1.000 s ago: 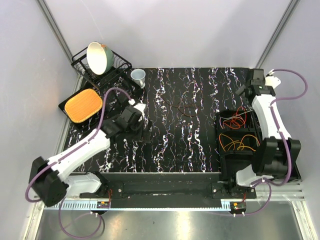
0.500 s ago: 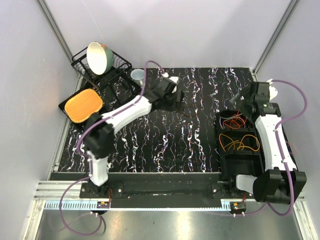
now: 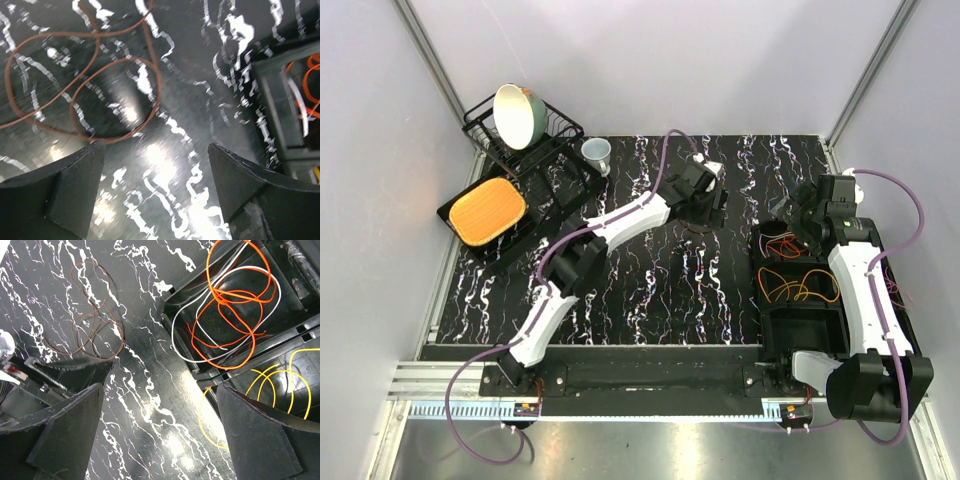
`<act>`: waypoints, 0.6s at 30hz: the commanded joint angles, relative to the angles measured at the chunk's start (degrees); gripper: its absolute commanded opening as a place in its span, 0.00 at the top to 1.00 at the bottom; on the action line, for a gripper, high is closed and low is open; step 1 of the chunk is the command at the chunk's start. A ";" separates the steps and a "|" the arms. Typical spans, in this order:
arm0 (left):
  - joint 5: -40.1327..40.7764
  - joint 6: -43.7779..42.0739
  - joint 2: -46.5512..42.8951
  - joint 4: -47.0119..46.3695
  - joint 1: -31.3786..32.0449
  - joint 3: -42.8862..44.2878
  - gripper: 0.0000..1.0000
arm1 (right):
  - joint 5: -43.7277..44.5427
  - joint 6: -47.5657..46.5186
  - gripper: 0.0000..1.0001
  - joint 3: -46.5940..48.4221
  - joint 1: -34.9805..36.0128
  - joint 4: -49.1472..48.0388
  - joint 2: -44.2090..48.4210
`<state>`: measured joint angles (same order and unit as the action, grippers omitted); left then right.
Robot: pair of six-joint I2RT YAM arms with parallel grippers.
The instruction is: Untangle the cables
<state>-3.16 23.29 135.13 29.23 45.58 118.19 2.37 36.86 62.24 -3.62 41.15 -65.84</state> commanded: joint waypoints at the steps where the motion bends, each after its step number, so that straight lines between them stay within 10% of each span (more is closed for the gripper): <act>1: 2.97 3.24 1.62 -5.32 1.35 3.89 0.16 | -1.49 -1.00 0.00 -0.54 0.45 -2.47 0.89; 18: 23.37 8.35 14.02 -7.44 7.15 14.35 0.37 | -7.03 -2.76 0.00 -2.91 0.45 -3.18 3.18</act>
<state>14.24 30.83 148.38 23.99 52.99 129.36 -1.61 35.27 59.90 -3.57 40.05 -64.51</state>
